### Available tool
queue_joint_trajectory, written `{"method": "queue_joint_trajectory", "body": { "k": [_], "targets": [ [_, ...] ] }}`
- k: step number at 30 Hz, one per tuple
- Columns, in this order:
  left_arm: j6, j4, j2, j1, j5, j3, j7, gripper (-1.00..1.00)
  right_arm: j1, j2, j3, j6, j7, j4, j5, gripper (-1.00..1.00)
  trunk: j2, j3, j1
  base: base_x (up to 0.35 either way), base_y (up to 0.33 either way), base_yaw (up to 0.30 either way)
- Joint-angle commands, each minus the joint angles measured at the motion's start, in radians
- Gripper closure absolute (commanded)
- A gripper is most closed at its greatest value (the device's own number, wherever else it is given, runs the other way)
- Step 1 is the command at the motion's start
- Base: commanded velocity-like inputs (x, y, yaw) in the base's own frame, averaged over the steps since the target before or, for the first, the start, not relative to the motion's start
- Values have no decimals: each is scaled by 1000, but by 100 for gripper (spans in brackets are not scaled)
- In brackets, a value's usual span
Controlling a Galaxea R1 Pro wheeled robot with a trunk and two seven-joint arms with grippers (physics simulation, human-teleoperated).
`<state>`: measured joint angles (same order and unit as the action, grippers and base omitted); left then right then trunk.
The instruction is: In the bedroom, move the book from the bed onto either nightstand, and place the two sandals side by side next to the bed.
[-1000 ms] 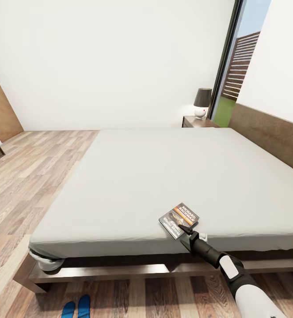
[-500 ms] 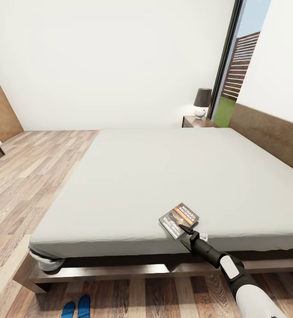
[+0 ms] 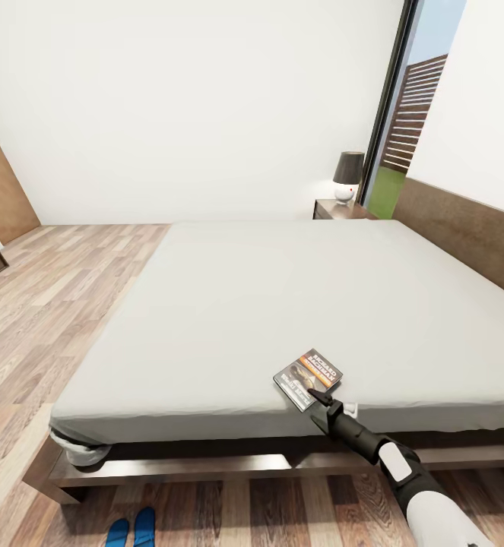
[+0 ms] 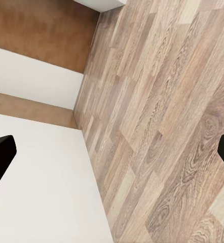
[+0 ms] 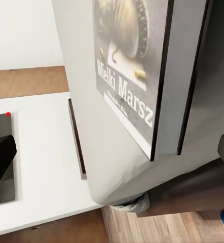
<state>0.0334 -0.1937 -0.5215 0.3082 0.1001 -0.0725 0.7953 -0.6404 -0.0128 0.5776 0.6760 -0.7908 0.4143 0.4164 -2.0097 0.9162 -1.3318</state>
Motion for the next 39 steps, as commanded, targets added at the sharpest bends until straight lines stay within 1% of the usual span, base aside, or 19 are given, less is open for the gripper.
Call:
{"method": "queue_joint_trajectory", "body": {
  "k": [1,3,10,31,39],
  "targets": [
    [3,-1,0,0,9,0,1,-100,-1,0,5,5,-2,-3,1,-100,0,1,0,0,0,0],
    [3,-1,0,0,9,0,1,-100,-1,0,5,5,-2,-5,1,-100,0,1,0,0,0,0],
    [2,-1,0,0,9,0,0,-100,-1,0,5,4,-4,-11,2,-100,-49,23,-27,0,0,0],
    [3,-1,0,0,9,0,0,-100,-1,1,5,2,-6,-13,2,-100,-49,23,-27,0,0,0],
    [3,-1,0,0,9,0,1,-100,-1,5,4,1,-7,-13,0,-100,-49,23,-27,0,0,0]
  ]
}}
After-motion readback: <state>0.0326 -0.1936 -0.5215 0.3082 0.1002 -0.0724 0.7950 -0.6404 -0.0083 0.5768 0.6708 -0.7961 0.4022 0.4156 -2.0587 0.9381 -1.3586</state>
